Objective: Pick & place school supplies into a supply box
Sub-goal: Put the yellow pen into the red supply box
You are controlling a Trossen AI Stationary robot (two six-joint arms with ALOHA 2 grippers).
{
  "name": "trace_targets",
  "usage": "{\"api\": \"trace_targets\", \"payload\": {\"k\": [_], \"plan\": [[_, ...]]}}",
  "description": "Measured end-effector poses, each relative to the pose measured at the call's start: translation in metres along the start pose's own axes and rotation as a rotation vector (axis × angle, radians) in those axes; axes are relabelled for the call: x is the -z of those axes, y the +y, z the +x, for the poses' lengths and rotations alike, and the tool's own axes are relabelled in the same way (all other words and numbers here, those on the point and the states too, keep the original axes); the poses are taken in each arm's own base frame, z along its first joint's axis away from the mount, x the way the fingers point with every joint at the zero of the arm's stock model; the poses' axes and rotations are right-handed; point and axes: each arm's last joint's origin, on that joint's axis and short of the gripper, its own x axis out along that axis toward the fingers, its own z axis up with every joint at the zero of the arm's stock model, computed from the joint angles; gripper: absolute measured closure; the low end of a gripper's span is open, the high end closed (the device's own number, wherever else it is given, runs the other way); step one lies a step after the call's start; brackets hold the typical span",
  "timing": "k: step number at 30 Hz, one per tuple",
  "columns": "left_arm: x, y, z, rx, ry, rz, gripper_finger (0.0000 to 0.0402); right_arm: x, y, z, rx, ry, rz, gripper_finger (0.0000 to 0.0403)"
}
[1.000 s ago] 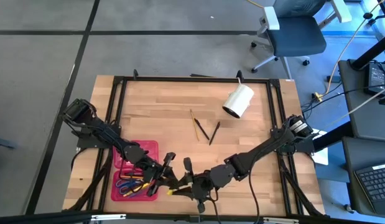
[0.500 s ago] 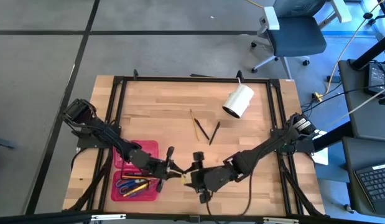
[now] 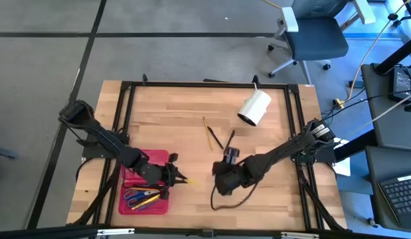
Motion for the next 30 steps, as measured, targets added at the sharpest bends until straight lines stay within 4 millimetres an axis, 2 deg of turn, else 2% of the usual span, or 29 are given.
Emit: {"api": "trace_targets", "payload": {"k": [5,9,14,18,24,30], "plan": [[0.002,0.006,-0.025,0.009,0.133,-0.149,0.0377,0.002,-0.029,0.012,0.136,0.103,0.3,0.018],[0.007,0.003,-0.039,-0.029,0.334,-0.212,0.0377,0.002,-0.047,0.026,0.206,0.111,0.486,0.018],[0.003,-0.009,-0.053,-0.055,0.535,-0.267,0.0377,0.007,-0.066,0.044,0.269,0.144,0.582,0.018],[0.002,-0.022,-0.06,-0.006,0.651,-0.346,0.0377,0.013,-0.074,0.054,0.291,0.169,0.604,0.018],[0.017,-0.037,-0.064,-0.034,0.787,-0.498,0.0377,0.017,-0.078,0.063,0.275,0.174,0.633,0.018],[0.037,-0.048,-0.06,-0.109,0.911,-0.525,0.0377,0.013,-0.082,0.066,0.31,0.102,0.642,0.018]]}}
